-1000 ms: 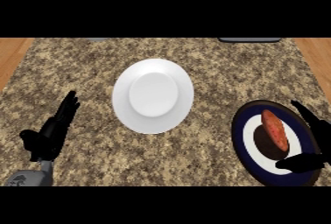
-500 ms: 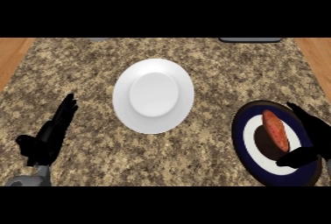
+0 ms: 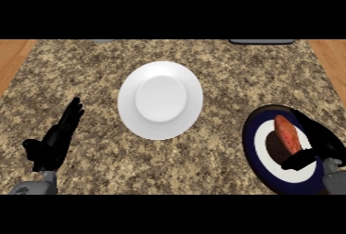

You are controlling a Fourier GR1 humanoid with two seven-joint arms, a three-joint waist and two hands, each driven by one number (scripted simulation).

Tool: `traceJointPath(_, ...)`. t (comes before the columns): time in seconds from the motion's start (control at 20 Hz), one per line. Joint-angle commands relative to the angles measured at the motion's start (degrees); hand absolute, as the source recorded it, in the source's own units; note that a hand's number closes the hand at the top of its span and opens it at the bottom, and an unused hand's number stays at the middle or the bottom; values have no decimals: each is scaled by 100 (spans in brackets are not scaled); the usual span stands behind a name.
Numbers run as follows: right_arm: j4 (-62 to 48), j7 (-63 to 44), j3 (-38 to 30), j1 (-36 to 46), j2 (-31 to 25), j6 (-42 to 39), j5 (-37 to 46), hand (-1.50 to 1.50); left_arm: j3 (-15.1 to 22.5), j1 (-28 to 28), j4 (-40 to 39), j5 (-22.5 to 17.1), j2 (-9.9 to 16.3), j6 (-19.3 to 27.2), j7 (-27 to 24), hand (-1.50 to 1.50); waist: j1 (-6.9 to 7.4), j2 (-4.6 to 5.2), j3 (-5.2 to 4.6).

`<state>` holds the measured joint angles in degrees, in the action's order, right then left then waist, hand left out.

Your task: Pick the sweet potato from the plate and place it in the plate

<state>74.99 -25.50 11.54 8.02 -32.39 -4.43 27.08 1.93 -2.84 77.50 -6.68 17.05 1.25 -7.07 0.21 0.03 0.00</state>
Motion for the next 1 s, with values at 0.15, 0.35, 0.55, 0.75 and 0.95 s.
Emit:
traceJointPath(0.15, -620, 171, -318, 178, 514, -7, 697, -150, -299, -72, -369, 207, -135, -296, -357, 0, -16, -2, -1)
traceJointPath(0.35, -1574, 1223, -375, 528, 505, -246, 595, 150, -240, -45, -270, 267, -267, -186, -181, 0, 6, 2, 1)
traceJointPath(0.55, -1759, 1430, -388, 702, 600, -165, 825, 150, -454, -100, -178, 195, -43, -387, -32, 0, 9, 2, 1)
traceJointPath(0.75, -2389, 1977, -564, 865, 766, 232, 961, 150, -490, 29, -359, 184, -90, -586, -405, 0, 32, 7, 2)
traceJointPath(0.95, -1450, 1897, -485, 505, 723, 682, 1275, 150, -384, -159, -41, 361, -281, -223, 185, 0, -23, -9, 0)
